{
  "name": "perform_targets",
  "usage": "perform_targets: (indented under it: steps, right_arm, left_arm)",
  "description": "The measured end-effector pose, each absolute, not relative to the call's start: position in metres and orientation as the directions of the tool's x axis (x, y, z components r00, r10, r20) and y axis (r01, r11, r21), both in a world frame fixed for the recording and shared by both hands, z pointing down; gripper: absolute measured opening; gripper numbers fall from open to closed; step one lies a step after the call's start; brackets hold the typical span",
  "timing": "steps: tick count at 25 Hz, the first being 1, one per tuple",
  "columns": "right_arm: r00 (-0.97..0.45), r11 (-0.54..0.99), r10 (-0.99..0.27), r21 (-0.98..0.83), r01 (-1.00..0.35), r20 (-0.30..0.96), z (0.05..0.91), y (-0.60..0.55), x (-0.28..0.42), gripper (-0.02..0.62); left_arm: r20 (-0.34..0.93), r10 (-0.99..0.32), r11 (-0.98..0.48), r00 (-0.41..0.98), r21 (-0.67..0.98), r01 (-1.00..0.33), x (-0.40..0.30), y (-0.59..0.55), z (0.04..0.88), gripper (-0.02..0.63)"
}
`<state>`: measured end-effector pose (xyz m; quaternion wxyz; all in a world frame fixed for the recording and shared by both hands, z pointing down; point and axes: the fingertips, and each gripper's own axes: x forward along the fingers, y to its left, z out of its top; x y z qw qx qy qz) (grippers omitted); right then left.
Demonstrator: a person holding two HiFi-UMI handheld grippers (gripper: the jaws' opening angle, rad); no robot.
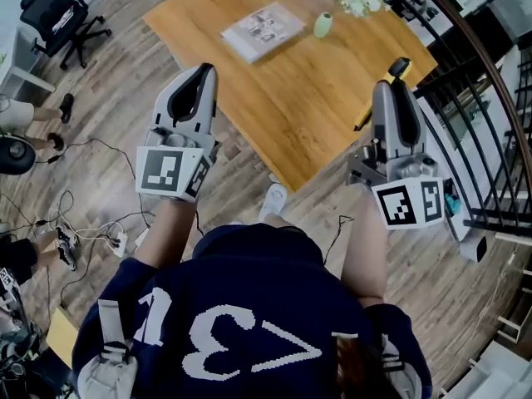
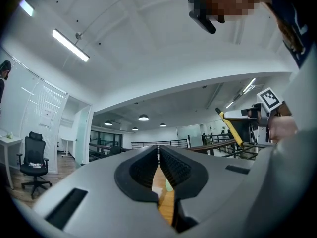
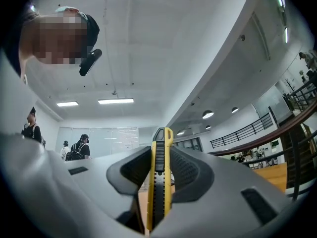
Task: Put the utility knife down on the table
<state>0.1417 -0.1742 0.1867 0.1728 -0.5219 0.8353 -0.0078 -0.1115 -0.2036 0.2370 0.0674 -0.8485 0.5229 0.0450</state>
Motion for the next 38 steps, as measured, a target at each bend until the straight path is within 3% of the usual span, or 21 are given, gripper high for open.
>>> perform_targets:
  steps: [9,19,29,38]
  right_arm:
    - [-0.418,0.472,-0.873,-0.218,-0.854,-0.251,0.199,-0.249,0.188,0.126]
    - [-0.348,0.381,-0.922,-0.240,-0.893,-0.168,0.230,-0.292,0.182,0.126]
    - [-0.258,0.210,-0.953,-0.266,-0.941,0.158,0.370,-0.326,0.175,0.126]
    - [-0.177,0.073,-0.853,-0.224,-0.972,0.491,0.536,-0.315,0.168,0.124]
  left_arm:
    - [-0.086,-0.897,-0.428,0.433,-0.070,-0.901,-0.070,-0.269,0.253,0.028]
    - [-0.042,-0.827,-0.557,0.560,-0.059,-0.828,-0.045,-0.329,0.273,0.028]
    - [0.096,-0.779,-0.621,0.620,0.017,-0.784,-0.037,-0.369,0.352,0.028]
    - [0.240,-0.724,-0.656,0.647,0.050,-0.753,-0.040,-0.371,0.429,0.028]
